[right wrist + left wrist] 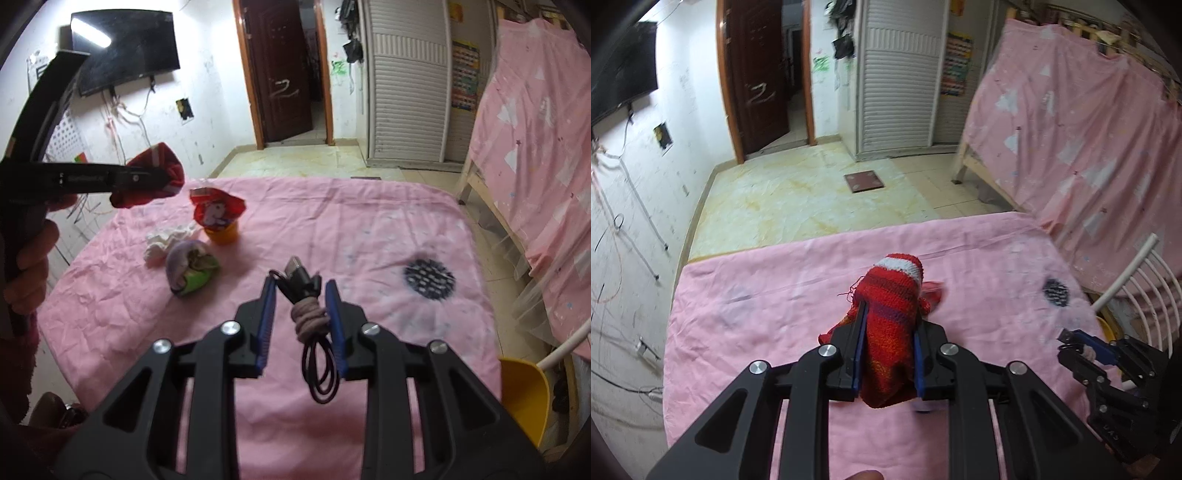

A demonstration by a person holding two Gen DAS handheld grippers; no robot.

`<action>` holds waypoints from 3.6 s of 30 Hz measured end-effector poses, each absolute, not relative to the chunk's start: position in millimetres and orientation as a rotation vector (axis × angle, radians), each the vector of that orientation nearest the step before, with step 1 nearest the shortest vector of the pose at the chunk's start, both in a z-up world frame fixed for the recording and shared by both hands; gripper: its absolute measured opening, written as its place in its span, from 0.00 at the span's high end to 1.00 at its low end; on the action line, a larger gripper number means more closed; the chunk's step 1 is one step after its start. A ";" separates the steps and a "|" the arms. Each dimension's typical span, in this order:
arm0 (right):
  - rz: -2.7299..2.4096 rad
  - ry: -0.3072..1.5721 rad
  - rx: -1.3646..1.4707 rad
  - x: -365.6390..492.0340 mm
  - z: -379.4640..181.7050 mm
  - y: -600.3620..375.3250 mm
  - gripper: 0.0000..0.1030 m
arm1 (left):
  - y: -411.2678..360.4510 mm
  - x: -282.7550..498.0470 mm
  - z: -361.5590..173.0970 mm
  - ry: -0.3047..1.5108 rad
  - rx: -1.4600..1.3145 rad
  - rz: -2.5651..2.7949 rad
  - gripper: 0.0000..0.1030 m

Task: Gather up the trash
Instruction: 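Grasp the red striped sock with the left tool while the right tool grasps the black cable, then drop the red sock and black cable into the yellow bin, then grasp the white cloth with the left tool while the right tool grasps the red cup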

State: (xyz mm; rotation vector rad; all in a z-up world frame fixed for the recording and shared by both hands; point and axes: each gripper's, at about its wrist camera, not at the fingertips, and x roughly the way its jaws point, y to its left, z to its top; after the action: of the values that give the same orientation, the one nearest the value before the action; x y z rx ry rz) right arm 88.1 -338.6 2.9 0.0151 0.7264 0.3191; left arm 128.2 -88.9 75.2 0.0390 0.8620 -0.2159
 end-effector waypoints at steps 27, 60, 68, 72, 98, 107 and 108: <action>0.022 0.640 0.257 27.4 -10.9 -529.4 0.75 | -298.2 81.7 78.4 0.879 0.151 -0.532 0.87; -0.144 0.603 0.425 9.3 -29.7 -615.6 0.54 | -439.2 54.2 33.5 0.984 0.251 -0.730 0.68; -0.112 0.600 0.395 13.4 -25.8 -599.8 0.54 | -409.8 57.1 41.0 0.976 0.216 -0.702 0.68; -0.083 0.601 0.361 17.9 -21.2 -580.2 0.54 | -390.5 61.2 46.3 0.964 0.200 -0.674 0.68; 0.173 0.651 0.133 78.4 10.1 -407.5 0.47 | -159.3 103.7 76.8 0.869 0.041 -0.377 0.67; 0.272 0.677 0.044 101.5 17.2 -339.4 0.47 | -87.4 116.4 67.6 0.872 -0.021 -0.295 0.67; 0.278 0.681 0.037 103.8 17.2 -333.6 0.47 | -80.1 118.2 65.1 0.876 -0.027 -0.288 0.67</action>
State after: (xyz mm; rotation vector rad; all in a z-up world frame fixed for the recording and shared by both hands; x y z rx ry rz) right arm 103.8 -333.6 17.2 0.0367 0.6807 0.2775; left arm 118.2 -80.1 65.1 -0.0271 0.8764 -0.2876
